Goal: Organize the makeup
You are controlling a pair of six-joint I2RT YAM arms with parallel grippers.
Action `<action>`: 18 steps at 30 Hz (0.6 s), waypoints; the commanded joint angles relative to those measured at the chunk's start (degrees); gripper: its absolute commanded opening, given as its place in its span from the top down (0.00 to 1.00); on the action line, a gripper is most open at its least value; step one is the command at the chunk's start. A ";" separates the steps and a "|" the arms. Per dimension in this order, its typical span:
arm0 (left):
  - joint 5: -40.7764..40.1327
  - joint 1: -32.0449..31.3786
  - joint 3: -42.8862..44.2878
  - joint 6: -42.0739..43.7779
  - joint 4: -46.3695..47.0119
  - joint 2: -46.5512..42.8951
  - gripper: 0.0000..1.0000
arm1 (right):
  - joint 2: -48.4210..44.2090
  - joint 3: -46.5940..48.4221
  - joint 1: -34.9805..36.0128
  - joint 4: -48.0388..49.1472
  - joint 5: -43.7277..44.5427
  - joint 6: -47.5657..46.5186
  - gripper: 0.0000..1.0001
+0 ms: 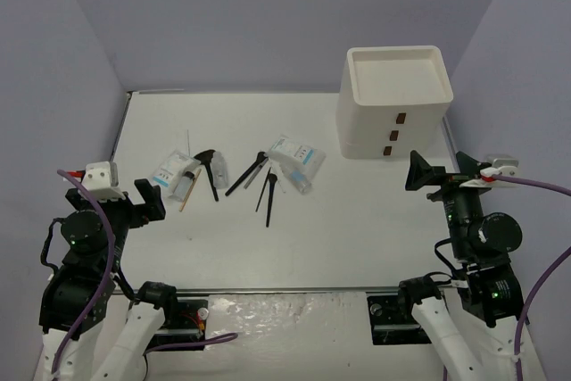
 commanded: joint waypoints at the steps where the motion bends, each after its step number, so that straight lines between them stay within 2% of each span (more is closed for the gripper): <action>1: 0.92 -0.11 0.40 -0.51 2.52 0.80 0.03 | 1.99 1.94 0.70 3.16 -0.99 0.08 0.00; 6: 1.09 -0.19 -0.89 -0.94 3.36 1.31 0.03 | 5.37 2.69 0.70 1.11 -3.64 -0.31 0.00; 11: 1.57 -0.19 -2.67 -1.69 4.39 2.59 0.03 | 13.08 8.28 0.70 -2.57 -3.22 0.39 0.00; 18: 3.04 -0.11 -4.02 -2.30 6.21 5.21 0.03 | 29.83 20.38 0.76 -11.67 -6.35 -1.09 0.00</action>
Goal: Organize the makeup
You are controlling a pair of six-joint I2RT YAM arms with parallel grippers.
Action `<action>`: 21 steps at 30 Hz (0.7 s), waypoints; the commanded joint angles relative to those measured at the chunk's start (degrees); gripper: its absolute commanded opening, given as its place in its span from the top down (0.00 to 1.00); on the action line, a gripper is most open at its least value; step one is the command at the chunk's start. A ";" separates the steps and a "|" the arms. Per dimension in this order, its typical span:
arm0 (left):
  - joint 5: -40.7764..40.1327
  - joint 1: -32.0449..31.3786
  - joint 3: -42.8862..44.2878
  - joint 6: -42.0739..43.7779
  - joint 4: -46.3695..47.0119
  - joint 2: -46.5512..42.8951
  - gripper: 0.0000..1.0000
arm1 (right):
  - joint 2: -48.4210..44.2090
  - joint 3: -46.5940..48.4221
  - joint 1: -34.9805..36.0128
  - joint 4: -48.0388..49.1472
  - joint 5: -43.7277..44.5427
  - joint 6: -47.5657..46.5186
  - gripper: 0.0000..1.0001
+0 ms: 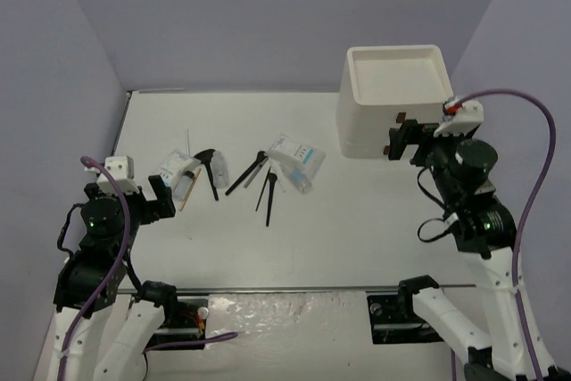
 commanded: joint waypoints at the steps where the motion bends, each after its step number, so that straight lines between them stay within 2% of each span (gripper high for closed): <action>1: 1.49 -0.11 0.46 -1.08 4.99 3.31 0.03 | 12.20 9.22 0.64 -3.38 -5.16 -1.00 0.00; 5: 0.98 -0.11 -0.48 -1.14 5.49 2.99 0.03 | 19.74 12.29 3.78 -3.23 -8.79 -0.65 0.04; 11: -0.20 -0.11 -1.45 -1.01 5.28 1.95 0.03 | 32.52 14.09 17.91 -2.07 1.63 -3.80 0.06; 17: -0.46 -0.11 -1.86 -1.14 5.31 1.72 0.03 | 44.04 13.80 20.83 5.11 -0.78 -9.08 0.13; 21: -0.55 -0.11 -2.08 -1.14 5.32 1.70 0.03 | 53.22 17.29 20.95 7.97 -3.77 -13.46 0.22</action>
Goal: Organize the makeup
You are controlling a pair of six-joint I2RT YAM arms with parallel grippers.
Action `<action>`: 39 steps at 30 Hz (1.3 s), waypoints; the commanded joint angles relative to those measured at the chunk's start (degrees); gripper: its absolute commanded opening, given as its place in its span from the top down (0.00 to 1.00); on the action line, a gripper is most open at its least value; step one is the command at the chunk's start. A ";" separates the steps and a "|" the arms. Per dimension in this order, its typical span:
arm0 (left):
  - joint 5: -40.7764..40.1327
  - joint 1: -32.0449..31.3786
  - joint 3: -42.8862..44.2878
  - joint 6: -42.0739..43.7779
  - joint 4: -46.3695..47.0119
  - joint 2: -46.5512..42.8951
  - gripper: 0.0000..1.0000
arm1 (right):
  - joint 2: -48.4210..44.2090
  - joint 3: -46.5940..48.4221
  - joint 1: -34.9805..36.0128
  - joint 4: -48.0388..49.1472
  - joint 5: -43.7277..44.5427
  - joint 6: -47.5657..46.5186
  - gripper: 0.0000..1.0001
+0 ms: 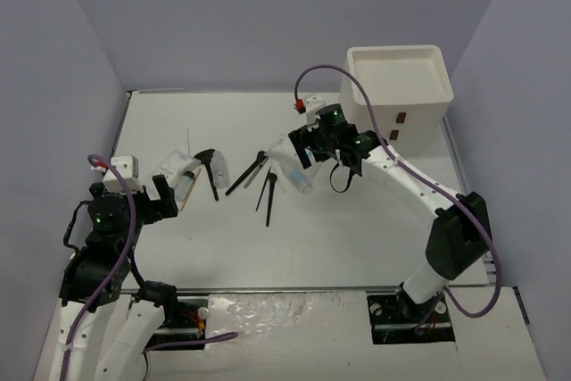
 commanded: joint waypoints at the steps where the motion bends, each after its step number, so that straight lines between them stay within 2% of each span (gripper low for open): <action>1: -0.59 -0.11 0.48 -0.63 3.97 0.57 0.03 | 8.84 6.21 -0.01 7.49 -2.43 -6.95 0.24; 6: -0.50 -0.11 0.33 -0.77 4.10 0.80 0.03 | 18.18 11.08 -0.03 8.45 -6.61 -10.58 0.35; 13: -0.05 -0.11 0.13 -0.77 4.31 1.09 0.03 | 25.42 15.19 -0.05 10.13 -7.24 -13.35 0.44; 29: 0.20 -0.11 0.04 -0.61 4.50 1.29 0.03 | 32.65 17.19 -0.37 13.87 -5.10 -14.82 0.63; 31: 0.12 -0.11 0.12 -0.61 4.34 1.28 0.03 | 32.87 17.36 -0.39 13.95 -4.59 -15.11 0.70; 36: 0.11 -0.11 0.13 -0.61 4.32 1.19 0.03 | 32.40 17.83 -0.20 14.05 -3.23 -15.48 1.00; 39: 0.03 -0.11 0.22 -0.61 4.38 1.19 0.03 | 30.23 18.62 0.14 14.02 -3.14 -15.62 1.00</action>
